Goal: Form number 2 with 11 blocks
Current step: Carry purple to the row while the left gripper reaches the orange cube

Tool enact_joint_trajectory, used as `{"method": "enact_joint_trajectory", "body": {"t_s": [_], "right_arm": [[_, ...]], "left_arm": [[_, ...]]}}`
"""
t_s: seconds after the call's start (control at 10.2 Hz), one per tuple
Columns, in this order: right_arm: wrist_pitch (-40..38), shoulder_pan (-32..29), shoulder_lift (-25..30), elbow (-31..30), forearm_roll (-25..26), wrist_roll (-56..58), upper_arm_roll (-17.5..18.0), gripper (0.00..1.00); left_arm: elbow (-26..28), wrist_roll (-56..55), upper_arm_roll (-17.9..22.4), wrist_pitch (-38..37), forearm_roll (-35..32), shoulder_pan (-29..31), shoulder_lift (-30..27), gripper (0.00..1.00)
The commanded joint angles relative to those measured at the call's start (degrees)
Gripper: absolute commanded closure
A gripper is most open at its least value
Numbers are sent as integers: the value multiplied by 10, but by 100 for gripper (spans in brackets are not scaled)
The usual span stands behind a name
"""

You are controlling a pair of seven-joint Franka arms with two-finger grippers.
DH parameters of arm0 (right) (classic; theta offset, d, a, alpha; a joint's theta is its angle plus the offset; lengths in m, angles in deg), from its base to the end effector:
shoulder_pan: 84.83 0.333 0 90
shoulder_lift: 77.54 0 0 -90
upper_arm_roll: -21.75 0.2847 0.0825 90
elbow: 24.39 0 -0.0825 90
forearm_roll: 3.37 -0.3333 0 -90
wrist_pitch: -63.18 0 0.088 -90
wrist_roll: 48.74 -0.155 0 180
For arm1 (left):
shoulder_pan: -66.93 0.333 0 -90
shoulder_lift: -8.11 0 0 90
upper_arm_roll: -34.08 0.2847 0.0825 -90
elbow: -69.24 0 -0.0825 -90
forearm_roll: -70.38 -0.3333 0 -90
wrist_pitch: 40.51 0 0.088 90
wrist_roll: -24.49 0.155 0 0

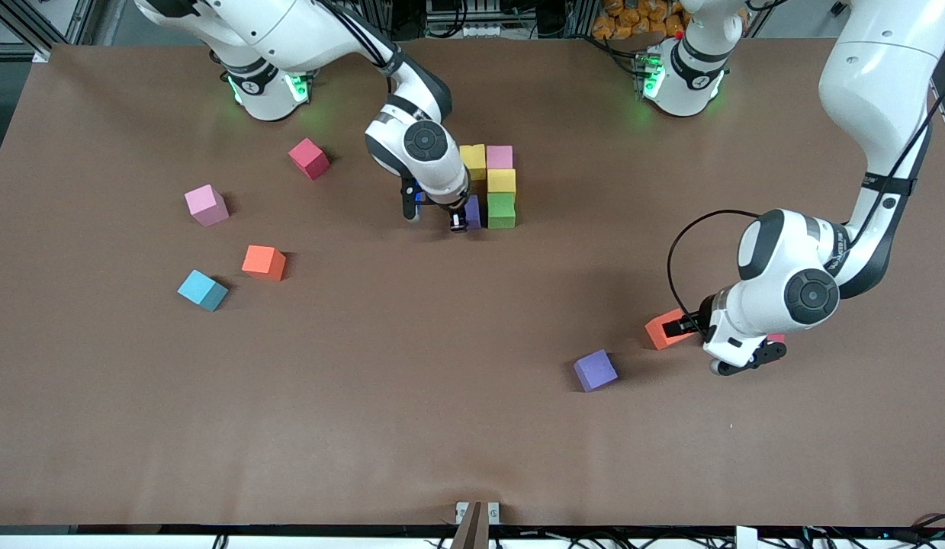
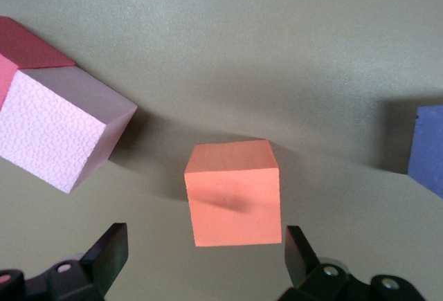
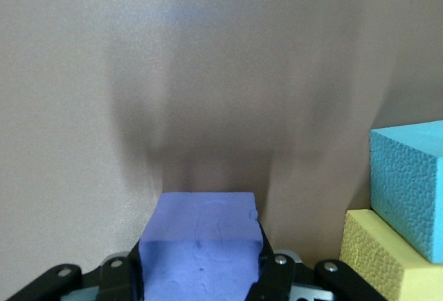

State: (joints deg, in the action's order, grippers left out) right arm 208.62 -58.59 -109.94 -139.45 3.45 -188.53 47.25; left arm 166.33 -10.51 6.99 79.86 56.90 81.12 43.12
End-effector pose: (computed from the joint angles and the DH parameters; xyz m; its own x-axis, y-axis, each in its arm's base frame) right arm 0.3464 0.4443 0.1641 0.0607 -0.9900 -0.1271 -0.9917 -0.0743 0.1054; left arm 0.5887 -0.0978 0.2190 0.9420 0.3012 -0.1480 0.3036 -0.9528 -0.0068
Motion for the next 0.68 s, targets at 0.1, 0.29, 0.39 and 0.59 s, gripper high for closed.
{"method": "enact_joint_trajectory", "body": {"t_s": [0.1,0.29,0.39,0.59], "right_arm": [[-3,10,-5,18,6,-23,-6,100],[-8,10,-6,20,6,-23,-6,100],[-8,11,-6,20,7,-23,-6,100],[-7,15,-7,20,7,-23,-7,100]], "left_arm": [[-8,-9,2,13,-31,-6,5,0],[-3,-14,2,40,-32,-5,9,0],[-7,-14,2,41,-32,-7,15,0],[-6,-16,2,43,-32,-7,21,0]]}}
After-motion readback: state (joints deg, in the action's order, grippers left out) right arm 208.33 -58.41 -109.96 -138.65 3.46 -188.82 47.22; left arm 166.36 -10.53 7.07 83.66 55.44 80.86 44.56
